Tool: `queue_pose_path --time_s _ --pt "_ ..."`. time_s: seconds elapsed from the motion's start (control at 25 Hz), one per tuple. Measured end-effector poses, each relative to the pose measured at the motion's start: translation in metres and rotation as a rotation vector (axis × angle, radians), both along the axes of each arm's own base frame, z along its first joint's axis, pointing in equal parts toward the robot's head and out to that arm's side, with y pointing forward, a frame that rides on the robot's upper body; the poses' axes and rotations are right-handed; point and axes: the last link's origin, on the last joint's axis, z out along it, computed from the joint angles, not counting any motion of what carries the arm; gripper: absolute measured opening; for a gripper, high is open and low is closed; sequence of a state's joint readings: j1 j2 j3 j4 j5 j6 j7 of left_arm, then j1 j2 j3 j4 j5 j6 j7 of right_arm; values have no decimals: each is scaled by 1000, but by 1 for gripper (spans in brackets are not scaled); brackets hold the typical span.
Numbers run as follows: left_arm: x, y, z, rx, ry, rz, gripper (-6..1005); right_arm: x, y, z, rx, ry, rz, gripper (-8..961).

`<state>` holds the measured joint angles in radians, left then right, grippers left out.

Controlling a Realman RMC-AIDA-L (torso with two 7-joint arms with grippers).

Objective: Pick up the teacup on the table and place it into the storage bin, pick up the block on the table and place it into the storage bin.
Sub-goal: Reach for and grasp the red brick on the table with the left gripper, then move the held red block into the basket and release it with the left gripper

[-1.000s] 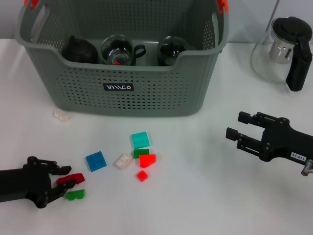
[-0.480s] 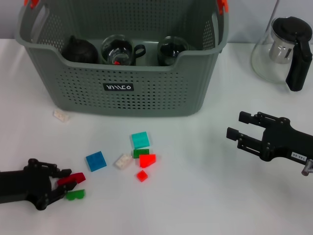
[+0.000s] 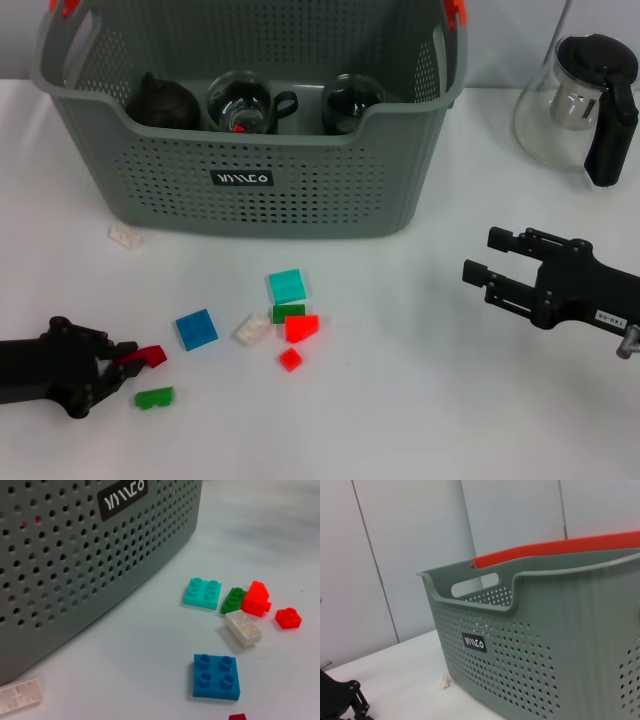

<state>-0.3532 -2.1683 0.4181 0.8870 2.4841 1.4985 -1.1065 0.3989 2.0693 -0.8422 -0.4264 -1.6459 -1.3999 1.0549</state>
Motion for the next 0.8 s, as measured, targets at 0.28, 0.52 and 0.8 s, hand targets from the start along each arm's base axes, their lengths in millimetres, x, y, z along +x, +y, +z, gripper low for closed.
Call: queue_pose_path --time_s 0.28,0.52,0.8 --pt "4 3 10 -1 -18 56 148 0 -1 0 -2 2 -2 646" --pt "26 4 30 -49 -96 2 149 -1 0 0 0 0 5 645" --pt "72 17 62 -63 -306 -225 150 -1 0 0 1 0 7 645"
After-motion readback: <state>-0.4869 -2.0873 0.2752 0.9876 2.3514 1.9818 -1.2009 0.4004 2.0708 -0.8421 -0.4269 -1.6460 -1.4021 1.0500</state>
